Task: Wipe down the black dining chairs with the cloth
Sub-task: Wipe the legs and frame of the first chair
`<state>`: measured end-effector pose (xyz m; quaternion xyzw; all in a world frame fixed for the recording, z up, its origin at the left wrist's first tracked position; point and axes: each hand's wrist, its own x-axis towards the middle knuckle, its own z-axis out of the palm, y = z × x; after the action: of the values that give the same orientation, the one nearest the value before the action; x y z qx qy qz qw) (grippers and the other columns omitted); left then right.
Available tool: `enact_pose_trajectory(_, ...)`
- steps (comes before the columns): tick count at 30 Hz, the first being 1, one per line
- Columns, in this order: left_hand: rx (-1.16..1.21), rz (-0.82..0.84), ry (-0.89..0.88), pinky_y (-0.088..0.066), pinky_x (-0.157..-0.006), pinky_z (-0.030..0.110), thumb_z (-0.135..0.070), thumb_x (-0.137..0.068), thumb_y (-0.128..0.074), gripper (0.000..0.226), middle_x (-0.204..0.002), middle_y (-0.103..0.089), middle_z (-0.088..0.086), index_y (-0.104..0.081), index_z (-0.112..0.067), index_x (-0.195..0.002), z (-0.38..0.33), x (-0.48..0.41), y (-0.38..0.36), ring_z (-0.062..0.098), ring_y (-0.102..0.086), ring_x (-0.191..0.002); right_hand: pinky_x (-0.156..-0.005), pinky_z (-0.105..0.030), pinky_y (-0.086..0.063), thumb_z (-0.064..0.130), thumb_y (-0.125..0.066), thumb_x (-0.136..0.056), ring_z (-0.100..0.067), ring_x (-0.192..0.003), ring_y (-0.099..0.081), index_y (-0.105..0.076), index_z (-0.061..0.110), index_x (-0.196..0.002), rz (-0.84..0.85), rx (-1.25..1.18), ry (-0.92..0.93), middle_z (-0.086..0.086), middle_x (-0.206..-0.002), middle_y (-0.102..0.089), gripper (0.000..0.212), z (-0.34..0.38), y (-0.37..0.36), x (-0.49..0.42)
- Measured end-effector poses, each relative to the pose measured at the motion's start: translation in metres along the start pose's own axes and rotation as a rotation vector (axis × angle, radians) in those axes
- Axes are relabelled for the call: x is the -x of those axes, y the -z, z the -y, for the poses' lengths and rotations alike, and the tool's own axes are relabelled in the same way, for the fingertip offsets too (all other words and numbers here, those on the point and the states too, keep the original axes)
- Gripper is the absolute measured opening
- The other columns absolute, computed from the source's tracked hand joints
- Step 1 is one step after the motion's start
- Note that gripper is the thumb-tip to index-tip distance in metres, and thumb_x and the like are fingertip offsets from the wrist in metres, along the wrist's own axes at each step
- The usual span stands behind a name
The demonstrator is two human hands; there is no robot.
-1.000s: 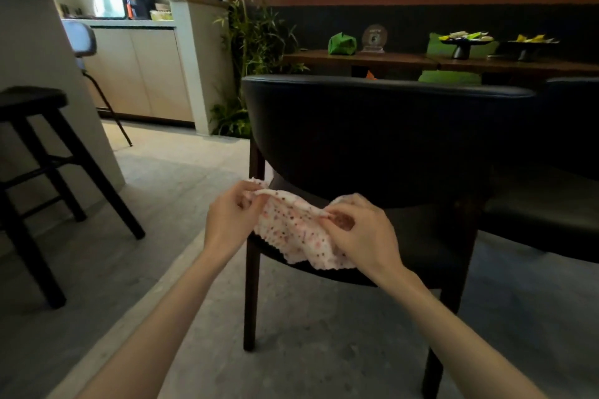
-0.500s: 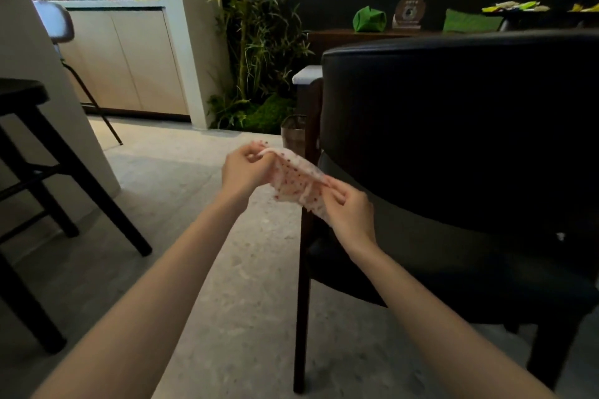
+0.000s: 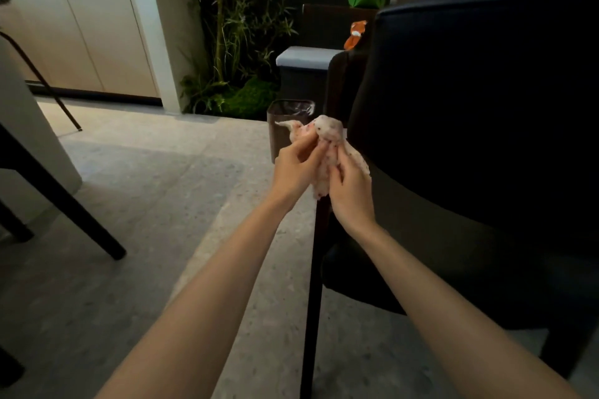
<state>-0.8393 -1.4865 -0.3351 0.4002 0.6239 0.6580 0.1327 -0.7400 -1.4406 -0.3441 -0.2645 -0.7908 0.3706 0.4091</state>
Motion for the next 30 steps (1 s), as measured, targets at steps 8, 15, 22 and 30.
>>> enact_pose_trajectory(8, -0.115, -0.024, 0.170, -0.053, -0.089, 0.022, -0.017, -0.089, -0.066, 0.027, -0.104, -0.070, -0.005, -0.068, -0.015, -0.116, 0.066, 0.072, 0.002, 0.007, -0.066, -0.100, -0.086, -0.010, -0.045, 0.013, -0.045, -0.101, -0.012, -0.099, -0.062, -0.056, 0.017, -0.135, 0.098, 0.294, 0.066, -0.002, -0.110, -0.067, 0.036, -0.047, 0.001, 0.067)
enact_pose_trajectory(15, -0.242, -0.027, 0.059, -0.054, -0.079, 0.016, -0.014, -0.086, -0.070, 0.019, -0.091, -0.072, -0.009, -0.074, -0.018, -0.104, 0.059, 0.098, 0.017, -0.001, -0.067, -0.085, -0.084, -0.036, -0.055, 0.018, -0.056, -0.097, -0.014, -0.086, -0.069, -0.062, 0.017, -0.128, 0.069, 0.215, -0.019, -0.002, -0.104, -0.074, 0.032, -0.038, 0.003, 0.110)
enact_pose_trajectory(22, -0.256, -0.002, 0.155, -0.048, -0.079, 0.009, -0.011, -0.089, -0.066, 0.010, -0.098, -0.068, -0.007, -0.069, -0.017, -0.096, 0.133, 0.165, 0.021, -0.006, -0.062, -0.091, -0.060, -0.005, -0.042, 0.008, -0.067, -0.088, -0.004, -0.057, -0.059, -0.070, 0.009, -0.116, 0.075, 0.269, 0.062, -0.002, -0.077, -0.073, 0.028, -0.087, -0.029, 0.178)
enact_pose_trajectory(30, -0.246, -0.058, 0.160, -0.042, -0.073, 0.002, -0.010, -0.091, -0.063, 0.008, -0.105, -0.062, 0.001, -0.061, -0.018, -0.089, 0.181, 0.182, 0.000, 0.009, -0.058, -0.100, -0.085, -0.010, -0.043, 0.021, -0.056, -0.097, -0.010, -0.103, -0.064, -0.050, 0.020, -0.140, 0.039, 0.089, -0.206, -0.002, -0.121, -0.067, 0.043, -0.155, -0.050, 0.206)
